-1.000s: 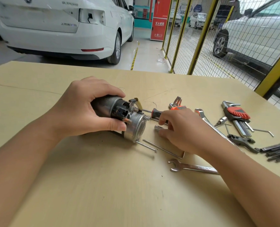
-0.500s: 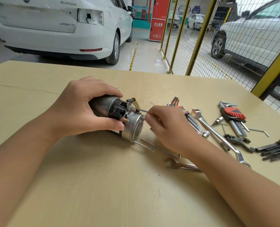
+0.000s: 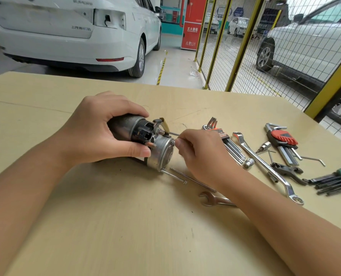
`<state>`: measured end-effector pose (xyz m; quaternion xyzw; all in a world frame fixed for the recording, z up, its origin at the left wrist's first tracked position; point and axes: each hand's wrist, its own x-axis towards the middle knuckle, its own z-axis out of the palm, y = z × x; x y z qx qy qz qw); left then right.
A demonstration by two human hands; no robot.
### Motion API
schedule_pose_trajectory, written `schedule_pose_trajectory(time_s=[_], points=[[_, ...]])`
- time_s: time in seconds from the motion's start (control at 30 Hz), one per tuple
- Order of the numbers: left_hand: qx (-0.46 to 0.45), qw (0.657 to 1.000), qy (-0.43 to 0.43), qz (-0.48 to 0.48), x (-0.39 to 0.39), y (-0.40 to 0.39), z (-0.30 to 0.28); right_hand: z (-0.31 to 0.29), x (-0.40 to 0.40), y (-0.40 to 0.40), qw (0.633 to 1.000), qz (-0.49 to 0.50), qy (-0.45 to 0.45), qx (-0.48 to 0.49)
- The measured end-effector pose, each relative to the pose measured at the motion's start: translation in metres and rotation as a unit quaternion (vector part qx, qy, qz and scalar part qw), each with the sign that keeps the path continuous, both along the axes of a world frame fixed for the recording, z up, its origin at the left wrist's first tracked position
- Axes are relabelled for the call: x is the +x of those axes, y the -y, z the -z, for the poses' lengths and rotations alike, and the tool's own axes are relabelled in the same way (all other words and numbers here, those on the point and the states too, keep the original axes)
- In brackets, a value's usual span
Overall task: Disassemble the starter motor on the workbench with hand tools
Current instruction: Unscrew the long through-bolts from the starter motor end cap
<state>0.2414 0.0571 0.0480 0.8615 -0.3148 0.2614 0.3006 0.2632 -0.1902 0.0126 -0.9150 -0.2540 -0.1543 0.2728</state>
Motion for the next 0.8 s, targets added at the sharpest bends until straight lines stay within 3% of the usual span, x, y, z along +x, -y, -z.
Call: schedule_pose_trajectory(time_s=[0.5,0.7,0.8], points=[[-0.004,1.000,0.002,0.006,-0.001,0.000,0.000,-0.002,0.004,0.006,0.991,-0.065,0.112,-0.028],[-0.006,1.000,-0.001,0.009,0.000,0.000,0.000,-0.002,0.008,0.010,0.993,-0.086,0.060,-0.047],[-0.007,1.000,-0.003,0.010,0.001,-0.001,0.001,0.001,0.007,0.008,0.994,-0.070,0.078,-0.033]])
